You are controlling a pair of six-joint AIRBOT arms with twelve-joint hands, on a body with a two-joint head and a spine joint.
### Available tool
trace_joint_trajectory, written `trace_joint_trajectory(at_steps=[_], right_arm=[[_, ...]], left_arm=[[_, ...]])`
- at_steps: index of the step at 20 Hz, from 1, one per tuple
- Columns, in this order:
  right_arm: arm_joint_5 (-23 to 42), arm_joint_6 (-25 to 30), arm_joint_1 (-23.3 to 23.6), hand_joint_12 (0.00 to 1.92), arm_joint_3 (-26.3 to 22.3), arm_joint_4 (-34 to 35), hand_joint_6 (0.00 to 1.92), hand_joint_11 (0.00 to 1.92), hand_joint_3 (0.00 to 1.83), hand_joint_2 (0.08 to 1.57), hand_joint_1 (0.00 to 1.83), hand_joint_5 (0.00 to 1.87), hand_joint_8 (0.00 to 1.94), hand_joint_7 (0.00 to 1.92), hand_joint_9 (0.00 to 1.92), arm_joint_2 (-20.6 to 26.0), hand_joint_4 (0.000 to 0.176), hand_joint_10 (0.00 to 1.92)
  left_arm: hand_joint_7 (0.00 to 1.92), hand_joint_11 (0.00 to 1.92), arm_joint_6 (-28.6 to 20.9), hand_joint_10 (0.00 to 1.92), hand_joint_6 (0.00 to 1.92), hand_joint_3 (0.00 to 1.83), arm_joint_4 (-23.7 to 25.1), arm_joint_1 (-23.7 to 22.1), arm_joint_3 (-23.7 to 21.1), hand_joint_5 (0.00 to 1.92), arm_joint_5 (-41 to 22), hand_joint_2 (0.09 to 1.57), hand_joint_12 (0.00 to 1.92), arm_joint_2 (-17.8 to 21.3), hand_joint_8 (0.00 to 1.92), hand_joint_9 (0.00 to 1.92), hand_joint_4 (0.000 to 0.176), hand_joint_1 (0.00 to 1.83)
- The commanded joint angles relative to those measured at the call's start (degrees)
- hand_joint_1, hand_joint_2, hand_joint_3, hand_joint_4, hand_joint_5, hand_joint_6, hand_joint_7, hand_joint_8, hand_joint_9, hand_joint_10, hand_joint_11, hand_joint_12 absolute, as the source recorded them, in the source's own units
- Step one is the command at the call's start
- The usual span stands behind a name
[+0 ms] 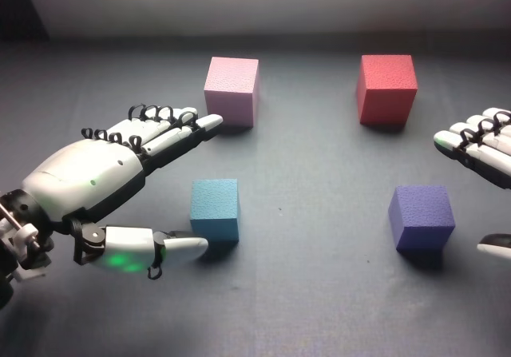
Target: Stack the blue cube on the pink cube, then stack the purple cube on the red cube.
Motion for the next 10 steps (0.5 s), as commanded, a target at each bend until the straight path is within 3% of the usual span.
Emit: trace_joint_trajectory(at_steps=[1,2,3,9,10], right_arm=[[6.57,0.08,0.31,0.00,0.02,-0.32,0.00,0.00,0.04,1.29,0.67,0.00,0.00,0.00,0.00,0.03,0.000,0.00],[6.57,0.08,0.22,0.00,0.01,-0.30,0.00,0.00,0.03,1.29,0.66,0.00,0.00,0.00,0.00,0.03,0.000,0.00],[6.57,0.08,0.15,0.00,0.01,-0.29,0.00,0.00,0.03,1.29,0.66,0.00,0.00,0.00,0.00,0.03,0.000,0.00],[6.56,0.09,-0.04,0.00,0.02,-0.10,0.00,0.00,0.02,1.30,0.65,0.00,0.00,0.00,0.00,0.02,0.000,0.00],[6.56,0.09,-0.16,0.00,0.02,0.04,0.00,0.00,0.02,1.30,0.64,0.00,0.00,0.00,0.00,0.02,0.000,0.00]], left_arm=[[0.00,0.00,-0.36,0.00,0.00,0.02,-0.16,-0.42,0.28,0.00,-6.77,0.98,0.00,-0.17,0.00,0.00,0.147,0.59],[0.00,0.00,-0.36,0.00,0.00,0.02,-0.16,-0.42,0.29,0.00,-6.78,0.98,0.00,-0.17,0.00,0.00,0.155,0.57],[0.00,0.00,-0.36,0.00,0.00,0.02,-0.16,-0.42,0.30,0.00,-6.76,0.99,0.00,-0.18,0.00,0.00,0.150,0.57],[0.00,0.00,-0.37,0.00,0.00,0.01,0.24,-1.46,1.57,0.00,-2.80,0.98,0.00,-1.43,0.00,0.00,0.167,0.56],[0.00,0.00,-0.37,0.00,0.00,0.01,0.67,-2.45,2.23,0.00,-1.23,0.97,0.00,-2.04,0.00,0.00,0.139,0.58]])
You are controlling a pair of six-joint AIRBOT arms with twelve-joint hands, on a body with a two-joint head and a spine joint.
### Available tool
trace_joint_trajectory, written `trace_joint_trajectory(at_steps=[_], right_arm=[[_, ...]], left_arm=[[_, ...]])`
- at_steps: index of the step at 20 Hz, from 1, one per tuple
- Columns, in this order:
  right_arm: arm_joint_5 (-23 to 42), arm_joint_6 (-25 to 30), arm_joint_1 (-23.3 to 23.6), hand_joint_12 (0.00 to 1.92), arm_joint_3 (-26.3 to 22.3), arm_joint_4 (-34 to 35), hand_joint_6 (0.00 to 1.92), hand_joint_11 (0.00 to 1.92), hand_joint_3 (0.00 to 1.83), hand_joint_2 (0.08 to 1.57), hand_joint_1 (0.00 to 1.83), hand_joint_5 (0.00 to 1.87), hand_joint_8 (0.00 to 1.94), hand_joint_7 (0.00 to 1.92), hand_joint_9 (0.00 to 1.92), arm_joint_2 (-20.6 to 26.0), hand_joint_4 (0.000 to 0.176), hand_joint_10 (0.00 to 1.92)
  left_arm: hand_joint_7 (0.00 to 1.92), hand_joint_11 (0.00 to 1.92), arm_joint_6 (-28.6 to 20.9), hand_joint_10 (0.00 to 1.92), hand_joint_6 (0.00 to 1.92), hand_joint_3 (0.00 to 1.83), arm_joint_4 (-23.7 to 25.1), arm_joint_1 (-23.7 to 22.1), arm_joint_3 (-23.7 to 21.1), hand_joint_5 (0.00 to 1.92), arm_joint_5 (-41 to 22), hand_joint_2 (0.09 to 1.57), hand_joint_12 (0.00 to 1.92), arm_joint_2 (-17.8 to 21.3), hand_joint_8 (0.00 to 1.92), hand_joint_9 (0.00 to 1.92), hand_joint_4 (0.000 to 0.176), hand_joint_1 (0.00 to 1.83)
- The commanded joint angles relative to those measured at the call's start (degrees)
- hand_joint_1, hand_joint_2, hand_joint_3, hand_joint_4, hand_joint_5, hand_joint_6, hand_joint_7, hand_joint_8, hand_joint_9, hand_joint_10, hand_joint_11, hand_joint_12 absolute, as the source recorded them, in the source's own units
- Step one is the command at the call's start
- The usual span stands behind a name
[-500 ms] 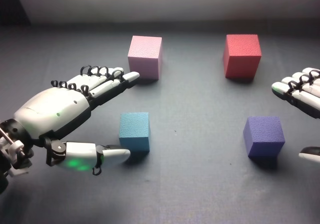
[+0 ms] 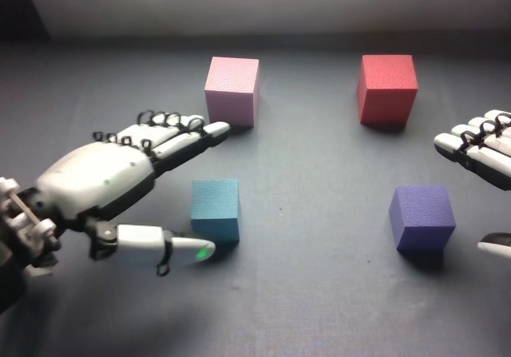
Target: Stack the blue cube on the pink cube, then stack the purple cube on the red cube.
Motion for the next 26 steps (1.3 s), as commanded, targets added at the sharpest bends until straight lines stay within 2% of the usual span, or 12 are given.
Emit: trace_joint_trajectory(at_steps=[1,10,13,14,15,16,18,21,22,24,25,26], right_arm=[[6.41,0.11,0.18,0.00,0.01,-0.09,0.00,0.00,0.02,1.31,0.60,0.00,0.00,0.00,0.00,0.07,0.000,0.00],[6.41,0.12,0.04,0.00,0.03,0.07,0.00,0.00,0.01,1.33,0.62,0.00,0.00,0.00,0.00,-0.07,0.000,0.00],[6.41,0.15,0.04,0.00,0.03,0.07,0.00,0.00,0.01,1.33,0.61,0.00,0.00,0.00,0.00,-0.11,0.000,0.00],[6.41,0.15,0.04,0.00,0.03,0.11,0.00,0.00,0.01,1.33,0.61,0.00,0.00,0.00,0.00,-0.11,0.000,0.00],[6.41,0.15,0.04,0.00,0.03,0.14,0.00,0.00,0.01,1.34,0.60,0.00,0.00,0.00,0.00,-0.11,0.000,0.00],[6.41,0.15,0.04,0.00,0.03,0.14,0.00,0.00,0.01,1.34,0.59,0.00,0.00,0.00,0.00,-0.11,0.000,0.00],[6.42,0.15,0.00,0.00,0.03,0.19,0.00,0.00,0.01,1.35,0.58,0.00,0.00,0.00,0.00,-0.10,0.000,0.00],[6.44,0.15,-0.02,0.00,0.03,0.21,0.00,0.00,0.00,1.35,0.59,0.00,0.00,0.00,0.00,-0.10,0.000,0.00],[6.44,0.15,-0.02,0.00,0.03,0.21,0.00,0.00,0.00,1.35,0.58,0.00,0.00,0.00,0.00,-0.10,0.000,0.00],[6.45,0.15,-0.02,0.00,0.04,0.21,0.00,0.00,0.01,1.36,0.57,0.00,0.00,0.00,0.00,-0.09,0.000,0.00],[6.46,0.15,-0.02,0.00,0.04,0.21,0.00,0.00,0.01,1.36,0.57,0.00,0.00,0.00,0.00,-0.09,0.000,0.00],[6.46,0.15,-0.02,0.00,0.04,0.21,0.00,0.00,0.01,1.36,0.56,0.00,0.00,0.00,0.00,-0.09,0.000,0.00]], left_arm=[[0.00,0.00,-0.39,0.00,0.00,0.00,0.42,-1.16,0.53,0.00,-4.30,0.97,0.00,-0.56,0.00,0.00,0.113,0.62],[0.13,0.00,-0.27,0.02,0.01,0.00,0.95,-4.25,5.75,0.08,5.48,0.98,0.00,-6.50,0.02,0.07,0.004,0.80],[0.74,0.00,-0.27,0.49,0.12,0.01,1.04,-4.49,6.32,0.55,6.46,1.07,1.51,-6.91,0.15,0.58,0.000,0.94],[0.87,0.05,-0.27,0.68,0.15,0.01,1.04,-4.62,6.62,0.66,7.00,1.10,1.65,-7.14,0.18,0.66,0.000,0.95],[0.94,0.59,-0.27,1.19,0.17,0.01,1.04,-4.70,6.88,0.81,7.35,1.11,1.85,-7.34,0.90,0.89,0.000,1.25],[1.05,1.13,-0.27,1.75,0.85,0.01,1.05,-4.71,6.93,0.92,7.33,1.13,1.91,-7.38,1.52,1.15,0.000,1.17],[1.11,1.45,-0.30,1.91,1.10,0.01,0.92,-4.99,6.91,0.90,6.20,1.15,1.92,-7.20,1.90,1.32,0.000,1.14],[1.15,1.44,-0.29,1.92,1.04,0.00,1.48,-6.21,5.94,0.95,3.18,1.13,1.92,-5.71,1.92,1.34,0.000,1.15],[0.89,1.19,-0.28,1.92,1.10,0.00,1.68,-6.49,5.67,0.91,2.35,1.15,1.92,-5.30,1.86,1.06,0.000,1.14],[0.85,1.00,-0.25,1.80,1.00,0.00,2.18,-8.11,5.48,0.84,0.80,1.20,1.92,-4.37,1.51,0.91,0.000,1.22],[0.88,1.15,-0.20,1.90,1.12,0.00,2.33,-8.73,5.53,0.87,0.46,1.18,1.92,-4.15,1.76,1.02,0.000,1.14],[0.80,1.12,0.13,1.92,1.26,0.03,2.46,-9.54,5.55,0.79,0.25,1.20,1.92,-3.93,1.48,0.98,0.000,1.19]])
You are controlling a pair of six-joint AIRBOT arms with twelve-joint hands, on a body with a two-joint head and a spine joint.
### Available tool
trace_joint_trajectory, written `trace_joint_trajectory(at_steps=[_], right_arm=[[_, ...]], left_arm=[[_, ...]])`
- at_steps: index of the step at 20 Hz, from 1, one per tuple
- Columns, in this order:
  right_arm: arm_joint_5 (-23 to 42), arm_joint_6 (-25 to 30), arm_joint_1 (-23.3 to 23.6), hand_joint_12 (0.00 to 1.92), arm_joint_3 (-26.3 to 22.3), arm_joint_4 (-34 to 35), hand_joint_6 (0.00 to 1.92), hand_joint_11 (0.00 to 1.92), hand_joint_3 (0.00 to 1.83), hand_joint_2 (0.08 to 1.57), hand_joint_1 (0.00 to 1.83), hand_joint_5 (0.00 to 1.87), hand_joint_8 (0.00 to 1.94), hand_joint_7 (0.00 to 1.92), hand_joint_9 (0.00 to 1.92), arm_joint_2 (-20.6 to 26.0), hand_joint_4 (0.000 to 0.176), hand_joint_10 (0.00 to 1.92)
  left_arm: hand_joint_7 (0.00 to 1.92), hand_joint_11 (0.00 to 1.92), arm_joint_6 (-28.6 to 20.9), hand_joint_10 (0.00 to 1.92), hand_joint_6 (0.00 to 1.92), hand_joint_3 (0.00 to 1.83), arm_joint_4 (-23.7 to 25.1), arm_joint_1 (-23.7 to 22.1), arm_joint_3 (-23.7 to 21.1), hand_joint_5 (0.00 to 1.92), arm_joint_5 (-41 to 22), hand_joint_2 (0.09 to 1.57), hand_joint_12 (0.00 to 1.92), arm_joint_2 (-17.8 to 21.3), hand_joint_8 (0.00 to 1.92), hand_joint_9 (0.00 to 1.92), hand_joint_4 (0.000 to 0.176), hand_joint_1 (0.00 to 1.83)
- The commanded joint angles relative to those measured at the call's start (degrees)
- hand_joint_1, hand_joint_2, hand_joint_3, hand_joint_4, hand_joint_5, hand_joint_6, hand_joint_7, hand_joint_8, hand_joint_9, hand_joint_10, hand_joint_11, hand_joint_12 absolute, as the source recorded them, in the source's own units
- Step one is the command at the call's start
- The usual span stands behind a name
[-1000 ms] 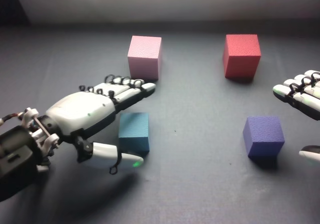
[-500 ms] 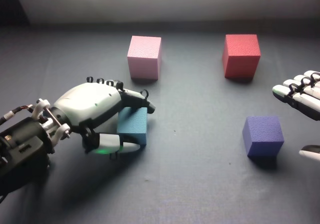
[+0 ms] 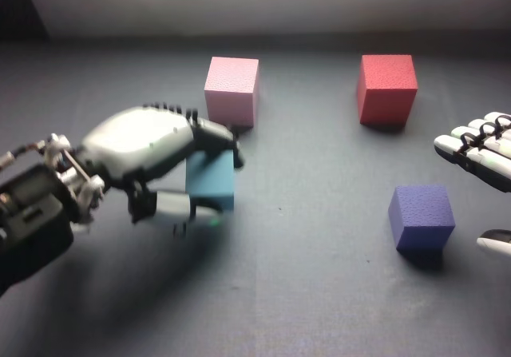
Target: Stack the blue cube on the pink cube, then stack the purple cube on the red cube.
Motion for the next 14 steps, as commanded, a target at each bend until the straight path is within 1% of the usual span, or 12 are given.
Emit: trace_joint_trajectory(at_steps=[1,2,3,4,6,7,8,9,10,11,12,14], right_arm=[[6.43,0.13,0.00,0.00,0.05,-0.23,0.00,0.00,0.01,1.36,0.57,0.00,0.00,0.00,0.00,0.15,0.000,0.00],[6.43,0.13,0.00,0.00,0.08,-0.23,0.00,0.00,0.01,1.36,0.57,0.00,0.00,0.00,0.00,0.15,0.000,0.00],[6.43,0.13,0.00,0.00,0.12,-0.23,0.00,0.00,0.00,1.35,0.57,0.00,0.00,0.00,0.00,0.15,0.000,0.00],[6.43,0.13,0.00,0.00,0.13,-0.23,0.00,0.00,0.00,1.35,0.61,0.00,0.00,0.00,0.00,0.14,0.000,0.00],[6.42,0.13,0.00,0.00,0.19,-0.23,0.00,0.00,0.00,1.35,0.64,0.00,0.00,0.00,0.00,0.12,0.000,0.00],[6.41,0.13,-0.03,0.00,0.25,-0.23,0.00,0.00,0.00,1.35,0.64,0.00,0.00,0.00,0.00,0.03,0.000,0.00],[6.39,0.13,-0.11,0.00,0.36,-0.19,0.00,0.00,0.00,1.35,0.64,0.00,0.00,0.00,0.00,-0.15,0.000,0.00],[6.38,0.13,-0.23,0.00,0.47,-0.05,0.00,0.00,0.00,1.35,0.64,0.00,0.00,0.00,0.00,-0.29,0.000,0.00],[6.38,0.13,-0.35,0.00,0.54,-0.03,0.00,0.00,0.00,1.34,0.67,0.00,0.00,0.00,0.00,-0.40,0.000,0.00],[6.34,0.13,-0.39,0.00,0.66,-0.03,0.00,0.00,0.00,1.33,0.67,0.00,0.00,0.00,0.00,-0.60,0.000,0.00],[6.31,0.13,-0.39,0.00,0.75,-0.03,0.00,0.00,0.00,1.34,0.65,0.00,0.00,0.00,0.00,-0.77,0.000,0.00],[6.18,0.13,-0.41,0.00,0.88,-0.05,0.00,0.00,0.00,1.32,0.63,0.00,0.00,0.00,0.00,-1.04,0.000,0.00]], left_arm=[[0.95,1.24,0.14,1.92,1.17,0.01,-0.06,-0.95,0.25,0.86,-7.19,1.18,1.92,0.49,1.83,1.15,0.000,1.14],[0.94,1.25,0.64,1.92,1.14,0.00,-0.03,-1.93,0.39,0.88,-7.17,1.17,1.92,0.59,1.90,1.15,0.000,1.13],[0.89,1.23,1.24,1.92,1.12,0.00,0.03,-3.11,0.72,0.89,-6.83,1.16,1.92,0.62,1.92,1.10,0.000,1.13],[0.91,1.22,1.67,1.92,1.07,0.00,0.01,-3.96,1.05,0.92,-6.47,1.15,1.92,0.58,1.92,1.10,0.000,1.14],[0.99,1.29,2.53,1.92,1.08,0.00,0.01,-7.15,2.67,0.91,-3.81,1.15,1.92,-0.20,1.92,1.19,0.000,1.14],[0.93,1.20,2.79,1.92,1.12,0.00,-0.07,-8.37,3.58,0.88,-2.77,1.16,1.92,-0.79,1.80,1.09,0.000,1.14],[0.88,1.16,3.22,1.92,1.14,0.00,-0.08,-9.77,4.62,0.87,-1.34,1.17,1.92,-1.58,1.82,1.04,0.000,1.13],[0.89,1.15,3.89,1.92,1.12,0.00,-0.28,-11.19,5.76,0.89,0.25,1.16,1.92,-2.52,1.75,1.03,0.000,1.14],[0.95,1.25,4.44,1.92,1.09,0.00,-1.07,-12.18,6.90,0.91,1.71,1.15,1.92,-3.35,1.81,1.13,0.000,1.14],[0.98,1.32,4.75,1.92,1.12,0.00,-1.73,-12.99,8.09,0.89,2.87,1.16,1.92,-4.05,1.84,1.19,0.000,1.14],[0.97,1.31,4.90,1.92,1.14,0.00,-2.43,-13.65,9.19,0.87,3.66,1.17,1.92,-4.64,1.88,1.18,0.000,1.14],[1.01,1.34,6.18,1.92,1.21,0.00,-3.91,-14.84,11.00,0.83,5.70,1.19,1.92,-5.62,1.92,1.22,0.000,1.12]])
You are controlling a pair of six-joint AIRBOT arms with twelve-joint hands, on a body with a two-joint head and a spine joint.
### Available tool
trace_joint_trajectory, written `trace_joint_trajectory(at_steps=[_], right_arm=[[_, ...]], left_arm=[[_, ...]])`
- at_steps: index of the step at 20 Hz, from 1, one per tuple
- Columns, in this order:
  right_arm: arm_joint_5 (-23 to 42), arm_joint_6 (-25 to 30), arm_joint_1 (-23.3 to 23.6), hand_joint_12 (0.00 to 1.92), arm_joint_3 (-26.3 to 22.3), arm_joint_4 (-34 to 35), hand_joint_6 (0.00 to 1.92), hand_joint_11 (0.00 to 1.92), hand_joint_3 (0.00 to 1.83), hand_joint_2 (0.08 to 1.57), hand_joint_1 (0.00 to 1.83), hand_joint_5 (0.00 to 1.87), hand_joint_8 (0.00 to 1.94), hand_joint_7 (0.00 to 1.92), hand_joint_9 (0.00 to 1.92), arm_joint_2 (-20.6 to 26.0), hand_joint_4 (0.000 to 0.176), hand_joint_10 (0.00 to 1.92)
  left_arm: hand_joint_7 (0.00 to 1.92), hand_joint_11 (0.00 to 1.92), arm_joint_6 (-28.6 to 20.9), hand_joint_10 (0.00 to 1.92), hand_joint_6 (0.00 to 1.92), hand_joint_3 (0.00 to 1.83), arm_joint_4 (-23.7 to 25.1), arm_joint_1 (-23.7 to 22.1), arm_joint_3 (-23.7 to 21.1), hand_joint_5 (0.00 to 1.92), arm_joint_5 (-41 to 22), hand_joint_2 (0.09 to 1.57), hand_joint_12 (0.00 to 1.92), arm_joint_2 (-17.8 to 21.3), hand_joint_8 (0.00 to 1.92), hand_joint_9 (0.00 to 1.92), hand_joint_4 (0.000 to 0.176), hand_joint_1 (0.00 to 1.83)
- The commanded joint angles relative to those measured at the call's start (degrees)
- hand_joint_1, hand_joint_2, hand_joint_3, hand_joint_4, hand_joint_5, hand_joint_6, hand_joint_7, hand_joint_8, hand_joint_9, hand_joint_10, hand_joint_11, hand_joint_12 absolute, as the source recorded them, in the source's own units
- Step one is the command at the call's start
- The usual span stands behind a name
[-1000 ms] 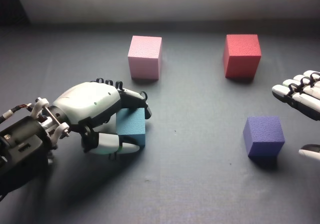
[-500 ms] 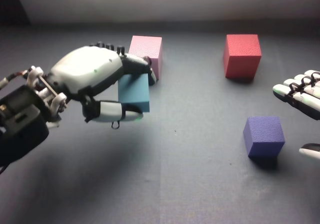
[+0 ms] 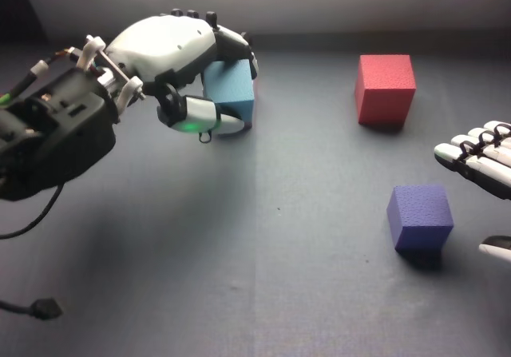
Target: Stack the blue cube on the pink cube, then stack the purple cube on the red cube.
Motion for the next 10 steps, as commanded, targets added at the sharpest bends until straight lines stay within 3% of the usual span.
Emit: trace_joint_trajectory(at_steps=[1,2,3,5,6,7,9,10], right_arm=[[6.25,0.13,0.24,0.00,0.32,-0.56,0.00,0.00,0.00,1.32,0.61,0.00,0.00,0.00,0.00,-0.13,0.000,0.00],[6.07,0.13,0.24,0.00,0.40,-0.59,0.00,0.00,0.00,1.32,0.59,0.00,0.00,0.00,0.00,-0.21,0.000,0.00],[6.02,0.13,0.24,0.00,0.46,-0.61,0.00,0.00,0.00,1.32,0.58,0.00,0.00,0.00,0.00,-0.31,0.000,0.00],[5.98,0.13,0.24,0.00,0.53,-0.73,0.00,0.00,0.00,1.32,0.49,0.00,0.00,0.00,0.00,-0.43,0.000,0.00],[5.96,0.13,0.24,0.00,0.54,-0.79,0.00,0.00,0.00,1.32,0.50,0.00,0.00,0.00,0.00,-0.44,0.000,0.00],[5.90,0.13,0.24,0.00,0.58,-0.87,0.00,0.00,0.00,1.32,0.54,0.00,0.00,0.00,0.00,-0.51,0.000,0.00],[5.82,0.14,0.24,0.00,0.66,-0.94,0.00,0.00,0.00,1.33,0.61,0.00,0.00,0.00,0.00,-0.66,0.000,0.00],[5.77,0.14,0.24,0.00,0.67,-0.95,0.00,0.00,0.00,1.33,0.62,0.00,0.00,0.00,0.00,-0.67,0.000,0.00]], left_arm=[[0.96,1.30,0.81,1.92,1.26,0.01,-1.02,-1.32,0.72,0.80,-5.17,1.21,1.92,0.16,1.92,1.16,0.000,1.11],[0.76,1.19,1.15,1.91,1.38,0.02,-1.47,-1.88,1.62,0.70,-4.33,1.25,1.92,-0.43,1.59,1.05,0.000,1.17],[0.72,1.11,1.16,1.89,1.41,0.01,-1.96,-2.17,2.34,0.68,-3.76,1.26,1.92,-0.88,1.52,0.99,0.000,1.18],[0.70,1.08,1.16,1.92,1.43,0.01,-2.83,-2.61,3.71,0.67,-2.94,1.28,1.92,-1.66,1.53,0.98,0.000,1.17],[0.85,1.17,1.16,1.92,1.37,0.00,-3.61,-2.77,4.32,0.72,-2.67,1.25,1.92,-2.01,1.82,1.06,0.000,1.10],[0.90,1.19,1.16,1.92,1.31,0.00,-4.12,-2.97,4.80,0.77,-2.53,1.23,1.92,-2.23,1.90,1.08,0.000,1.09],[0.94,1.26,1.16,1.92,1.30,0.00,-4.57,-3.50,5.45,0.78,-1.87,1.23,1.92,-2.43,1.92,1.14,0.000,1.09],[1.05,1.37,1.16,1.92,1.26,0.00,-4.79,-3.62,5.74,0.80,-1.71,1.21,1.92,-2.57,1.92,1.25,0.000,1.10]])
